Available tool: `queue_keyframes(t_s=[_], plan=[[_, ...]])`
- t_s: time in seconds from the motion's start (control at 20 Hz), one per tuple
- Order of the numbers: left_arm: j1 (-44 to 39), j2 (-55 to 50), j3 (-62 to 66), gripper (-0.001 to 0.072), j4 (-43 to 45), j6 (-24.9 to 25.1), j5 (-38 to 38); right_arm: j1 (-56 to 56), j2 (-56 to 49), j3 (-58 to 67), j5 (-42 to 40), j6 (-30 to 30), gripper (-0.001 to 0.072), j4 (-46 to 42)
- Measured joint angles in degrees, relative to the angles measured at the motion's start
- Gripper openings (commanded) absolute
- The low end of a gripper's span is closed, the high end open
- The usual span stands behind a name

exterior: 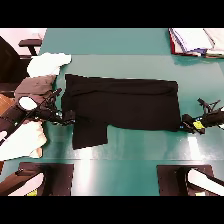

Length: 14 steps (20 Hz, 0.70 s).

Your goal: Fold the shirts.

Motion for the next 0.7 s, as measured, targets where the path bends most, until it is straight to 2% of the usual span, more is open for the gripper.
queue_keyframes(t_s=[0.25, 0.55, 0.7], plan=[[0.00, 8.04, 0.35, 0.0025, 4.81, -1.29, -4.98, 4.33, 1.14, 3.50, 3.02, -1.09, 0.0019, -2.19], [0.00, 20.74, 1.22, 0.0024, 8.02, -4.26, -19.67, 5.75, 14.80, 5.22, 12.31, -1.31, 0.0019, -8.35], [-0.02, 22.60, 3.37, 0.0025, 8.24, -4.68, -21.42, 6.03, 20.37, 5.90, 14.88, -0.55, 0.0018, -10.14]])
